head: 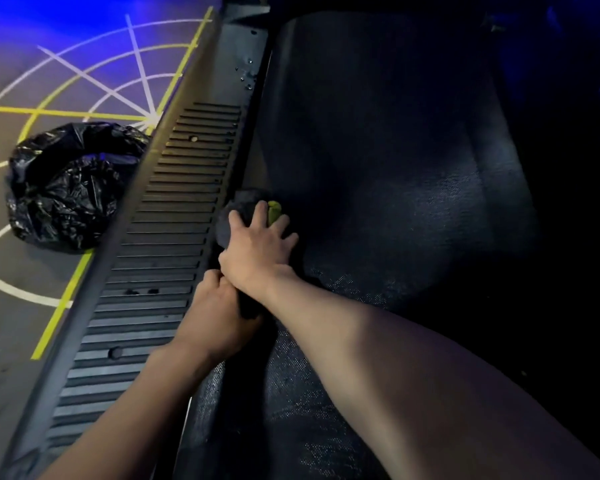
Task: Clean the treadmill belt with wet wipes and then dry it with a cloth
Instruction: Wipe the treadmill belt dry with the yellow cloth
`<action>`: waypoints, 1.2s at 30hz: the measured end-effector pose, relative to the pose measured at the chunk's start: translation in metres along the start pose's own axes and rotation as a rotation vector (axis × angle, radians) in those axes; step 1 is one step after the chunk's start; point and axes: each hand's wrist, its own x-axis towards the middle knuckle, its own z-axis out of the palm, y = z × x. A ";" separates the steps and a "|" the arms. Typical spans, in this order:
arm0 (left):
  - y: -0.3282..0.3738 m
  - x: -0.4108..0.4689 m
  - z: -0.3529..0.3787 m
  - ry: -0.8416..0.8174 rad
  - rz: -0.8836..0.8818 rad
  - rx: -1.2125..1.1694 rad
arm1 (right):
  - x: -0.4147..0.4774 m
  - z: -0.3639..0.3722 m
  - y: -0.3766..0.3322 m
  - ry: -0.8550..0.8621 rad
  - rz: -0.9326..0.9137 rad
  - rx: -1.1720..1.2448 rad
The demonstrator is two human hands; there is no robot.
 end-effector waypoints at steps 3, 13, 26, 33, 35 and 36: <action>0.013 -0.002 0.003 -0.039 -0.073 0.056 | -0.001 -0.006 0.006 -0.011 -0.023 -0.036; 0.060 -0.004 0.019 -0.145 -0.135 0.269 | -0.024 -0.027 0.086 0.024 0.085 -0.070; 0.167 0.002 0.059 -0.276 0.111 0.306 | -0.081 -0.071 0.250 0.085 0.438 -0.013; 0.228 -0.001 0.083 -0.314 0.245 0.364 | -0.136 -0.089 0.334 0.121 0.613 0.016; 0.238 -0.004 0.089 -0.328 0.299 0.377 | -0.142 -0.089 0.337 0.120 0.604 -0.003; 0.240 -0.004 0.091 -0.333 0.329 0.385 | -0.142 -0.089 0.336 0.122 0.613 -0.009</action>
